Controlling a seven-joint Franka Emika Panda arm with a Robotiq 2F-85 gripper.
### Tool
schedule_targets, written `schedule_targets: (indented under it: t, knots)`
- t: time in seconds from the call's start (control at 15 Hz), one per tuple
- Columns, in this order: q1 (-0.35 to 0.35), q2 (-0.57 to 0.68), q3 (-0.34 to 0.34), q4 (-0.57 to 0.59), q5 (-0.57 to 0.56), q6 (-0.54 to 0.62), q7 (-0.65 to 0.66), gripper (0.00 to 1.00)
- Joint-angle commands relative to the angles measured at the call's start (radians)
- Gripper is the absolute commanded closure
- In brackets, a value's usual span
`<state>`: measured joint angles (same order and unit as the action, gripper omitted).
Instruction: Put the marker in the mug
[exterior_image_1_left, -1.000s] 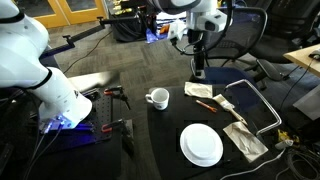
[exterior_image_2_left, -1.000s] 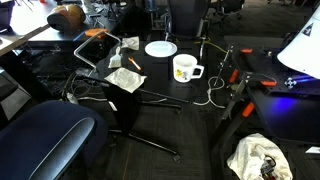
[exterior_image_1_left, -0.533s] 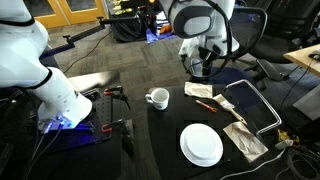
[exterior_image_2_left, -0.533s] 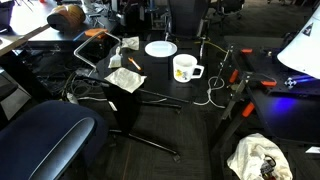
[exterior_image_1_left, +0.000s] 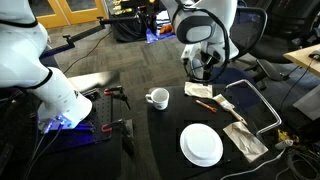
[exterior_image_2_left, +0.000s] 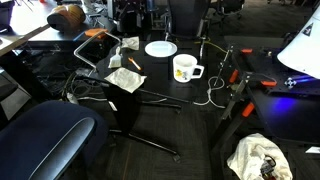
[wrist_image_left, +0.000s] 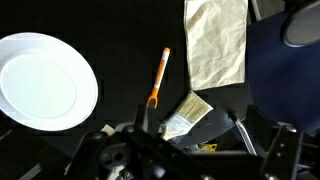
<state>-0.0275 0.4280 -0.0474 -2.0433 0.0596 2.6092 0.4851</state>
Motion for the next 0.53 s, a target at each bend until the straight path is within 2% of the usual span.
schedule_targets:
  t: [0.0,0.47]
  knots:
    - [0.029,0.034,-0.033,0.022,0.024,-0.004,0.006,0.0]
    - [0.038,0.177,-0.07,0.07,0.074,0.051,0.062,0.0]
